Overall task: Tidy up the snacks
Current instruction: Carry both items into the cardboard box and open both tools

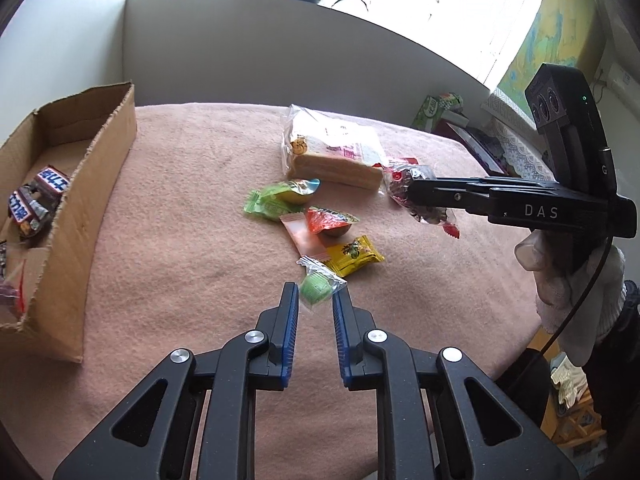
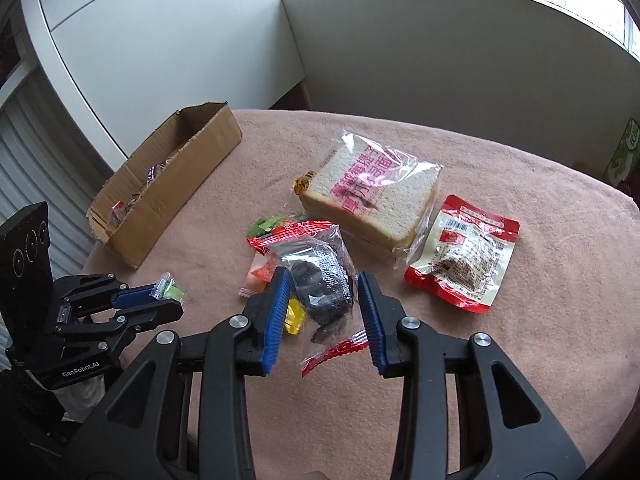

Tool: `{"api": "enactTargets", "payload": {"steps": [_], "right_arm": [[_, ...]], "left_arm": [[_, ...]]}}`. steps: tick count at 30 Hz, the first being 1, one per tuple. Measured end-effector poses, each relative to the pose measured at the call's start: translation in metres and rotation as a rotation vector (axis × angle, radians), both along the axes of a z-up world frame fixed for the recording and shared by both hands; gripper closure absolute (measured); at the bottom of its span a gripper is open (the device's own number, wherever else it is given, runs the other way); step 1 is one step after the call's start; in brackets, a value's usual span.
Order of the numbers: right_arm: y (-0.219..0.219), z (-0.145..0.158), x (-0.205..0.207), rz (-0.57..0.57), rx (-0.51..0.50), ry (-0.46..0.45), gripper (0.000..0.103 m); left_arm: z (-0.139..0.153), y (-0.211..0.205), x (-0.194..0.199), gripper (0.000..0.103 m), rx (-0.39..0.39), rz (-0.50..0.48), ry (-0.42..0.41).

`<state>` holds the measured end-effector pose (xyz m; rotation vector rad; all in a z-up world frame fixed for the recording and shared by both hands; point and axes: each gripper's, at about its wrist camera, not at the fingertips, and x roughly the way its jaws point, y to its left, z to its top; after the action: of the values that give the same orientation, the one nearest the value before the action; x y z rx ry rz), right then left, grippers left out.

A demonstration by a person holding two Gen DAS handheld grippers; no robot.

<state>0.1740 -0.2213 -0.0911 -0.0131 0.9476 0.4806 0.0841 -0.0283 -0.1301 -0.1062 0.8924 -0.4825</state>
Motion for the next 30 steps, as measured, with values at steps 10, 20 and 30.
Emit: {"api": "enactTargets", "payload": {"steps": [10, 20, 30], "right_arm": [[0.062, 0.04, 0.007, 0.078, 0.035, -0.081, 0.066], [0.14, 0.05, 0.033, 0.164, 0.049, -0.103, 0.066], [0.199, 0.043, 0.06, 0.228, 0.016, -0.102, 0.066]], "left_arm": [[0.035, 0.043, 0.006, 0.087, -0.026, 0.12, -0.084], [0.042, 0.11, 0.006, 0.087, -0.036, 0.277, -0.113], [0.036, 0.141, 0.006, 0.087, -0.049, 0.341, -0.105]]}}
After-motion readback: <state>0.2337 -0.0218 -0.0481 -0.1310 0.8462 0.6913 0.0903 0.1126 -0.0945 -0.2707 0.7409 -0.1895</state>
